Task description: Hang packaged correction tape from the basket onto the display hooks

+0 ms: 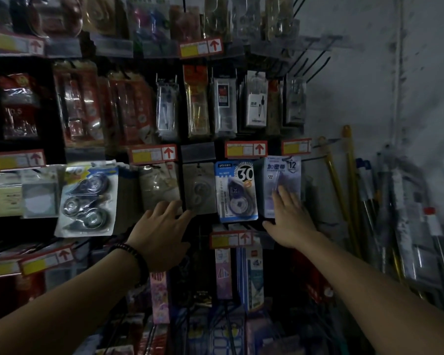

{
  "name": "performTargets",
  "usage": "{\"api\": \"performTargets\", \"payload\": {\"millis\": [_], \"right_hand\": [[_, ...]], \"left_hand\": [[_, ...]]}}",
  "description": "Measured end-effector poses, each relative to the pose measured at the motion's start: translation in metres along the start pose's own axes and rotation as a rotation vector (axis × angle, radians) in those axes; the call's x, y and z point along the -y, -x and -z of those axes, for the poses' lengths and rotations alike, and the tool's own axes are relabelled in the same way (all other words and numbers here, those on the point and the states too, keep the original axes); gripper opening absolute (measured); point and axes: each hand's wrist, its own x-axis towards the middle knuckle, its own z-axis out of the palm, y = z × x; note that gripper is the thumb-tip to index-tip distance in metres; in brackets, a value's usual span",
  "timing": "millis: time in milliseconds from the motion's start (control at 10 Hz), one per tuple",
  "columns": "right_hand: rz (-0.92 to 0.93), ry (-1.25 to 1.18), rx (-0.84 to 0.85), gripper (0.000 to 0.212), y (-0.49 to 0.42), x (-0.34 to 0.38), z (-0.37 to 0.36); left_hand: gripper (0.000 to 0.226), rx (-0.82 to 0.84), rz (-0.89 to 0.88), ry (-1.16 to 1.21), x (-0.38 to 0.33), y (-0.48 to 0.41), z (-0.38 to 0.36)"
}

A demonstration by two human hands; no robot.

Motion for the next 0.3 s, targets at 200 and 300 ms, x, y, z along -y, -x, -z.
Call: {"api": "performTargets", "payload": {"millis": [200,300], "right_hand": [[0.028,-0.034,0.048,0.081,0.031,0.011,0.032],[0.162,-0.023,0.064,0.064,0.053,0.034,0.048]], "left_hand": [[0.071,-0.013,0.013,0.026,0.001,0.026,0.019],[0.064,-0.037,0.026,0.018,0.004,0.045,0.031]]}}
